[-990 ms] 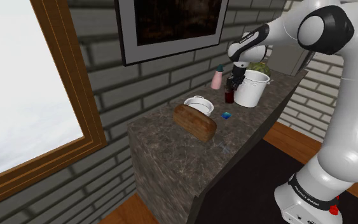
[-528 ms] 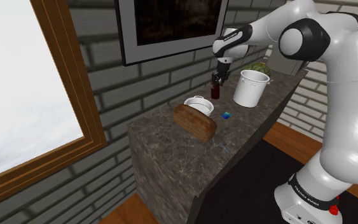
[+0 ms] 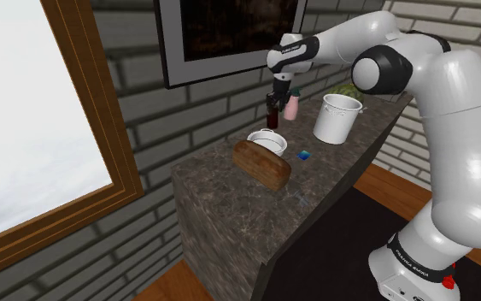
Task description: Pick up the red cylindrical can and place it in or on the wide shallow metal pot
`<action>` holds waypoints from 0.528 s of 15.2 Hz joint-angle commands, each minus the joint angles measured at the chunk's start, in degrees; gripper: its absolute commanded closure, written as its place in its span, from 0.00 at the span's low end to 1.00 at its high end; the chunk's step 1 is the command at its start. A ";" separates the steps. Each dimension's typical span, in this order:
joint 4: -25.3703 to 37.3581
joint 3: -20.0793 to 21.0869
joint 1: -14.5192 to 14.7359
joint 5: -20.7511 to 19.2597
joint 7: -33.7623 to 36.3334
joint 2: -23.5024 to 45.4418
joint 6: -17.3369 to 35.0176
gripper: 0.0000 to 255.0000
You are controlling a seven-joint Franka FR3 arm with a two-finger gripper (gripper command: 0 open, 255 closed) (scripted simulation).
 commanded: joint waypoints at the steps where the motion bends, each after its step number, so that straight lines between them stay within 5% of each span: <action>1: 0.07 0.16 -0.02 0.21 0.07 0.94 0.88 1.00; 8: -1.49 0.66 -0.18 0.88 -0.36 3.30 4.75 1.00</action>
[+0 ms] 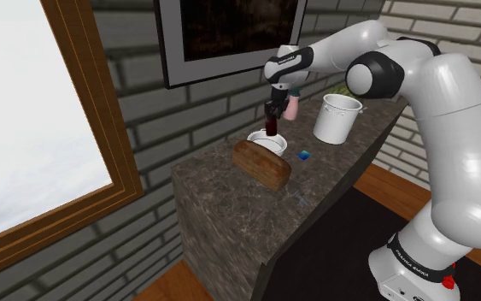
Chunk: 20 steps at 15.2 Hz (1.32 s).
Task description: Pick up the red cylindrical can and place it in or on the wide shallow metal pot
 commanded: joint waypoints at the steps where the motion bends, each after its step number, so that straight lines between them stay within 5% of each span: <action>1: -0.41 0.16 -0.09 0.22 -0.17 0.74 1.20 1.00; 18: -1.14 0.95 -0.50 1.17 -0.72 4.61 5.76 1.00; 19: -1.14 0.95 -0.50 1.17 -0.72 4.61 5.76 0.00; 20: -1.14 0.95 -0.50 1.17 -0.72 4.61 5.76 0.00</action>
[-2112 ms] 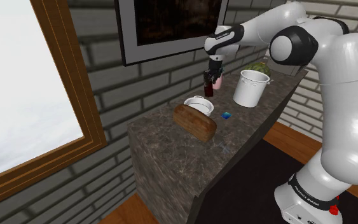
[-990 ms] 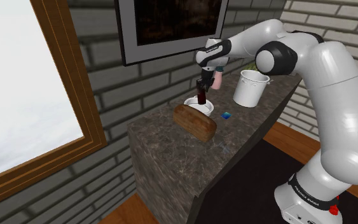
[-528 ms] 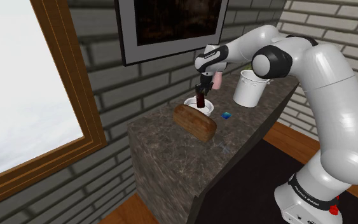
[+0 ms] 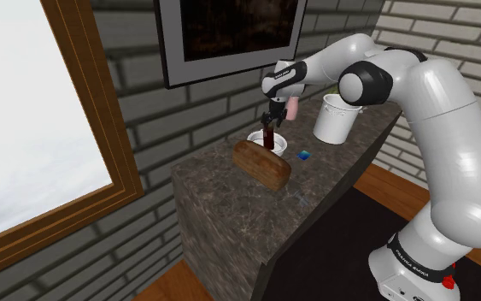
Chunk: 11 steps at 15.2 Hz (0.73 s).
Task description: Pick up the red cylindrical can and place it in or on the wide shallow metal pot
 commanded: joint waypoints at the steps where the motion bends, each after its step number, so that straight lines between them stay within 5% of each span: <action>1: 0.00 0.00 0.00 0.00 0.00 0.00 0.00 0.00; 11: 0.41 -0.84 0.46 -0.98 0.52 -4.17 -4.54 0.00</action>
